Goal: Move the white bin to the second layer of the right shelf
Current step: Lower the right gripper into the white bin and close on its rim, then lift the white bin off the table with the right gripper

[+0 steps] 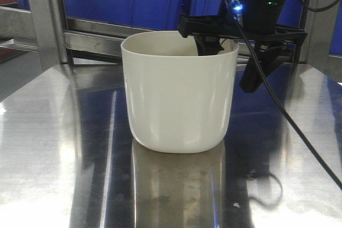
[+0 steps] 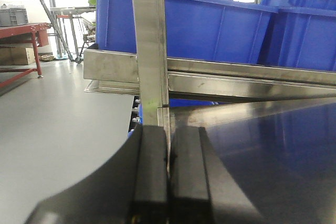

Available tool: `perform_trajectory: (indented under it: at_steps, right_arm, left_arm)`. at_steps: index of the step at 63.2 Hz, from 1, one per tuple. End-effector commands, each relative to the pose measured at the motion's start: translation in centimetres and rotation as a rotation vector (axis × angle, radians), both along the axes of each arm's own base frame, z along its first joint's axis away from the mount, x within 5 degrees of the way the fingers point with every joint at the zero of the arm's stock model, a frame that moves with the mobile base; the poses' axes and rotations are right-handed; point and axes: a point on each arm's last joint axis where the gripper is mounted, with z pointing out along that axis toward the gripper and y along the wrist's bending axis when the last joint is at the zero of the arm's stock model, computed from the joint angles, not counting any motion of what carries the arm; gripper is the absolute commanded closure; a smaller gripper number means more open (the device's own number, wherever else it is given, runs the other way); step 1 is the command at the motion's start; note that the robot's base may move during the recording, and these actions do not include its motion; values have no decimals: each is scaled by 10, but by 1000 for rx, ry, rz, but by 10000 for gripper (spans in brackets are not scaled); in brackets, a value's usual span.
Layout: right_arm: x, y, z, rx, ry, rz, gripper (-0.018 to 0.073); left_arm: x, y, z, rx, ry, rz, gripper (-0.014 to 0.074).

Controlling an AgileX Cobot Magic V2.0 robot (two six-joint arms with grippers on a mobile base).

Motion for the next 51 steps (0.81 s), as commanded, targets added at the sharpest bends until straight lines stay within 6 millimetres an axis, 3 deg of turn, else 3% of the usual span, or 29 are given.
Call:
perform_trajectory:
  at_steps: [1, 11, 17, 42, 51]
  right_arm:
    - [1, 0, 28, 52, -104, 1, 137]
    - [2, 1, 31, 63, -127, -2, 370]
    - [0, 0, 42, 88, -180, -6, 522]
    - [-43, -33, 144, 167, -602, 3, 503]
    - [-68, -52, 162, 199, -756, -11, 503]
  left_arm:
    - [0, 0, -3, -23, -64, 2, 512]
    - [0, 0, -3, -23, -64, 2, 512]
    - [0, 0, -3, -23, -64, 2, 512]
    - [0, 0, -3, -23, -64, 2, 512]
    - [0, 0, -3, -23, -64, 2, 512]
